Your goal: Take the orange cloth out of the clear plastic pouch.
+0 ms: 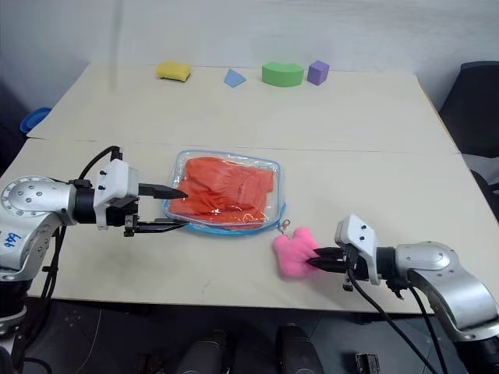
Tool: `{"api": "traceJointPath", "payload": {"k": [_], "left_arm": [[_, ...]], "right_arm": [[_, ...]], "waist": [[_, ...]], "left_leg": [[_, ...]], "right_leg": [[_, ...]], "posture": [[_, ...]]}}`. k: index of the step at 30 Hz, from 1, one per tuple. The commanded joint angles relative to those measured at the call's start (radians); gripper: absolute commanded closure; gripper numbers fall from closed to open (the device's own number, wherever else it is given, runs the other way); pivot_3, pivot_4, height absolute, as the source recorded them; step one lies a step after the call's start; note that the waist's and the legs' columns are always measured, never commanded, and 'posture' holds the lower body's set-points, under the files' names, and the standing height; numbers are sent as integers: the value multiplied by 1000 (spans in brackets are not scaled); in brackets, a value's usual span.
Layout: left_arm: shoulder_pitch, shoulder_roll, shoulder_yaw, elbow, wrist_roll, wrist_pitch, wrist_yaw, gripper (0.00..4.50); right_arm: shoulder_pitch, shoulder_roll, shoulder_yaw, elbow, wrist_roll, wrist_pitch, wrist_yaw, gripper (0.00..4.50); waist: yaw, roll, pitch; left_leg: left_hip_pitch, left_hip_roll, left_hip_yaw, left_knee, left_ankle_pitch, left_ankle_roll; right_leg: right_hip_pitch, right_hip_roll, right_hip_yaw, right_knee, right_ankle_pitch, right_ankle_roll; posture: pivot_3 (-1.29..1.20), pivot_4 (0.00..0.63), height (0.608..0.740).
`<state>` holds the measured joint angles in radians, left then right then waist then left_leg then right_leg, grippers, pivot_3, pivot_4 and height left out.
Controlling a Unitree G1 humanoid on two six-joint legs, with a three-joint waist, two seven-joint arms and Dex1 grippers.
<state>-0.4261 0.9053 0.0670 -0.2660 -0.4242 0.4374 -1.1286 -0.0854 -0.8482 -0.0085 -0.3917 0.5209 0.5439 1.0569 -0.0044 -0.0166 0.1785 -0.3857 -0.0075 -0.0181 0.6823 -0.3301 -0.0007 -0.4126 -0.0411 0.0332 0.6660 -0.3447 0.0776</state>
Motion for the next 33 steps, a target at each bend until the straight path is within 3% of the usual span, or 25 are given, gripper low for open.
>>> {"api": "traceJointPath", "payload": {"k": [1, 5, 11, 14, 20, 27, 31, 33], "left_arm": [[-7, 10, 29, -28, -16, 6, 11, 1653], [-24, -2, 4, -23, -11, 3, 9, 1653], [-75, -38, -67, 9, 23, -26, 0, 1653], [-97, -69, -113, 20, 40, -38, 0, 1653], [-122, -124, -219, -8, 44, -18, -43, 1653], [-108, -171, -356, -63, 32, 34, -110, 1653], [-107, -195, -396, -57, 61, 25, -109, 1653], [-100, -194, -437, -36, 125, -36, -112, 1653]], "right_arm": [[-52, 46, 33, -65, 65, 54, -14, 4483], [-123, 127, 113, -88, 90, 125, -55, 4483], [-152, 191, 247, -4, -20, 147, -122, 4483], [-145, 192, 248, 5, -18, 162, -135, 3768], [-106, 125, 199, -118, -9, 121, -105, 1737], [-44, -22, 53, -363, 88, 185, -100, 1737], [-68, -93, -31, -398, 141, 217, -92, 1737], [-96, -138, -38, -367, 93, 169, -62, 1737]], "waist": [[0, 0, 0], [1, 0, 0], [5, 0, 0], [3, 0, 0], [1, 0, 0], [4, 0, 0], [2, 0, 0], [2, 0, 0]], "left_leg": [[0, 0, 0, 0, 0, 0], [0, 0, 0, 0, 1, -1], [-1, 0, 0, 0, 1, -2], [-1, 0, 0, 0, 1, -2], [-1, 0, 0, 0, 1, -2], [-1, 0, -1, 0, 0, -2], [-1, 0, -1, 0, 0, 0], [0, 0, 0, 0, 0, 0]], "right_leg": [[0, 0, 0, 0, 0, 0], [0, 0, 0, 0, 0, 0], [0, -1, -1, -1, 0, 0], [0, -1, 0, -1, 0, 0], [0, 0, 0, 0, 0, 0], [0, 0, 0, -1, 0, 0], [0, 0, 0, -1, 0, 0], [0, 0, 0, -1, 0, 0]], "posture": [[0, 150, 740], [0, 150, 740], [0, 150, 740], [0, 150, 740], [0, 150, 740], [0, 150, 740], [0, 150, 740], [0, 150, 740]]}}
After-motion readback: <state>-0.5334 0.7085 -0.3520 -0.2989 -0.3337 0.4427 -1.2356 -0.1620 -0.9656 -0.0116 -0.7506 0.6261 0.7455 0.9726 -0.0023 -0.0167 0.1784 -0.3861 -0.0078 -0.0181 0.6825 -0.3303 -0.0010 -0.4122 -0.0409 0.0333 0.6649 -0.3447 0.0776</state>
